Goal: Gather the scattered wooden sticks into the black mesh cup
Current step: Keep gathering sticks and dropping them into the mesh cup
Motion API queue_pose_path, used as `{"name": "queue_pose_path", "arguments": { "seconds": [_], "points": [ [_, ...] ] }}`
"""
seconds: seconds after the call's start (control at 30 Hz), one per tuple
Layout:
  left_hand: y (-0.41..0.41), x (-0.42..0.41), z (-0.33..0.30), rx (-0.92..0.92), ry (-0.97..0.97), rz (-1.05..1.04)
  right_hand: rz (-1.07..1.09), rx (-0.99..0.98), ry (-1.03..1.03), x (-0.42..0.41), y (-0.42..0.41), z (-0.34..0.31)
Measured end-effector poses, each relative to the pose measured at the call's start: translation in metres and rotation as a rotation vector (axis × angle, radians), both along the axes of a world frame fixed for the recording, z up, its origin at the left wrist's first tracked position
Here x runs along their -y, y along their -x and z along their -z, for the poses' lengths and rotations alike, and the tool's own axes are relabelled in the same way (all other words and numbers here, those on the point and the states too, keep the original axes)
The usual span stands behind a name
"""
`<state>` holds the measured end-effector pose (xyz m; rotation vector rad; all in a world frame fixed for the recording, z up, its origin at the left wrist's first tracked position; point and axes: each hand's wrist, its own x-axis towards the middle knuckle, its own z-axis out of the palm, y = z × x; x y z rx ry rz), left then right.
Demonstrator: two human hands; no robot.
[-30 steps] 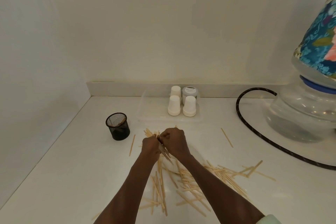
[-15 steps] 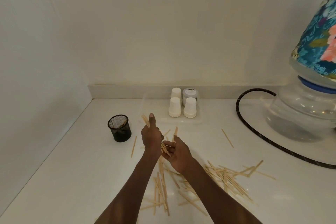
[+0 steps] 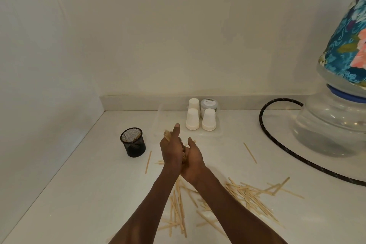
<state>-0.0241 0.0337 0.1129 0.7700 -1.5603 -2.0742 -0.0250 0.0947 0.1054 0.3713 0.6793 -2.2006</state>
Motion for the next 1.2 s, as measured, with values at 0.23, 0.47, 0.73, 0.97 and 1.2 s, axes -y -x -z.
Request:
{"name": "queue_pose_path", "arguments": {
  "seconds": [0.23, 0.47, 0.73, 0.97, 1.2],
  "points": [
    [0.003, 0.008, -0.018, -0.047, 0.026, -0.108, 0.025, -0.067, -0.194, 0.000, -0.004, 0.005],
    [-0.003, 0.008, -0.008, -0.033, 0.103, -0.023, -0.035, -0.088, 0.057, 0.002, -0.008, -0.003],
    [-0.005, 0.009, -0.014, 0.001, 0.121, -0.055, -0.044, -0.130, -0.004, 0.007, -0.005, 0.007],
    [-0.009, 0.007, -0.006, 0.009, 0.188, 0.013, -0.034, -0.151, 0.030, 0.008, -0.003, 0.001],
    [-0.011, 0.012, 0.002, -0.001, 0.208, 0.024, 0.091, -0.540, -0.545, 0.012, -0.003, -0.021]
  ]
}}
